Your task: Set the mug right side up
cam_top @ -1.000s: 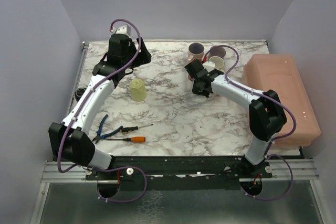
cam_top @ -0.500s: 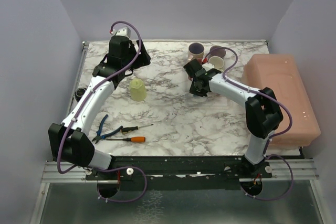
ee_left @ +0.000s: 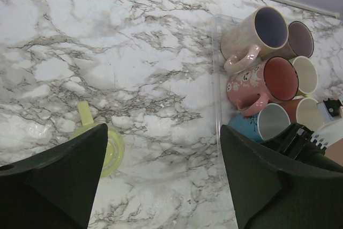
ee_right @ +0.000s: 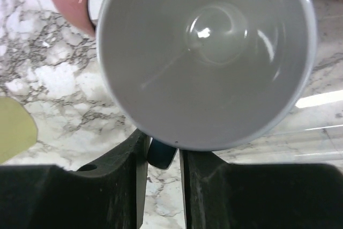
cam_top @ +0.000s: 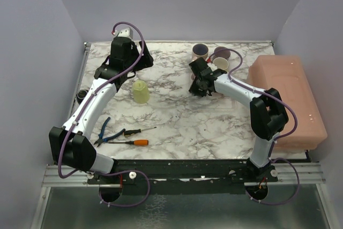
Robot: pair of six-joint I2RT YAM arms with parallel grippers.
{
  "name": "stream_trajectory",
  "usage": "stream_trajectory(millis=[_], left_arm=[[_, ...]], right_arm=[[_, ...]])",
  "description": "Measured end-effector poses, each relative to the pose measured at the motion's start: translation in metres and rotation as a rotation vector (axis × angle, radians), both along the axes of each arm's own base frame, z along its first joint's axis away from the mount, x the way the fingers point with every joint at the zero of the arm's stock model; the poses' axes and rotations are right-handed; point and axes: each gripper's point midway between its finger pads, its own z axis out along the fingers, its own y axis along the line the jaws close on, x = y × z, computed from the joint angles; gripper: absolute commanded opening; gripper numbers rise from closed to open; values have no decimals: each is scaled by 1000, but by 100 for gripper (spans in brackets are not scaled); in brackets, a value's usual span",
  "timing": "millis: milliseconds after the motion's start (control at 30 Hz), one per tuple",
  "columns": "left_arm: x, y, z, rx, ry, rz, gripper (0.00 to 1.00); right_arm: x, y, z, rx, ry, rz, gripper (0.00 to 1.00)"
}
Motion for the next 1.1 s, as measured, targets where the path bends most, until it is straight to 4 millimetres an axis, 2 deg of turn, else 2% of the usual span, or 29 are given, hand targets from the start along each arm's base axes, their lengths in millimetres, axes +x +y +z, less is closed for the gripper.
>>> stream_trajectory(millis=[167, 333, 467, 633, 867, 1000, 1100], left_arm=[[0, 1, 0, 4, -1, 6, 87], [-2, 4, -1, 13, 4, 14, 87], [-5, 6, -6, 22, 23, 17, 87], [-12, 8, -14, 41, 54, 13, 88], [-37, 17, -30, 59, 95, 9, 89], [-47, 20, -45, 71, 130, 9, 88], [-53, 23, -59, 87, 167, 16, 88]], right_arm=[[4, 12, 5, 60, -16, 16, 52], [7, 17, 7, 90, -24, 20, 60], [7, 18, 8, 95, -21, 24, 70], [3, 11, 15, 78, -33, 29, 79], [-11, -15, 51, 36, -105, 23, 82], [-10, -25, 71, 14, -165, 23, 75], [-9, -32, 73, -18, -174, 26, 71]])
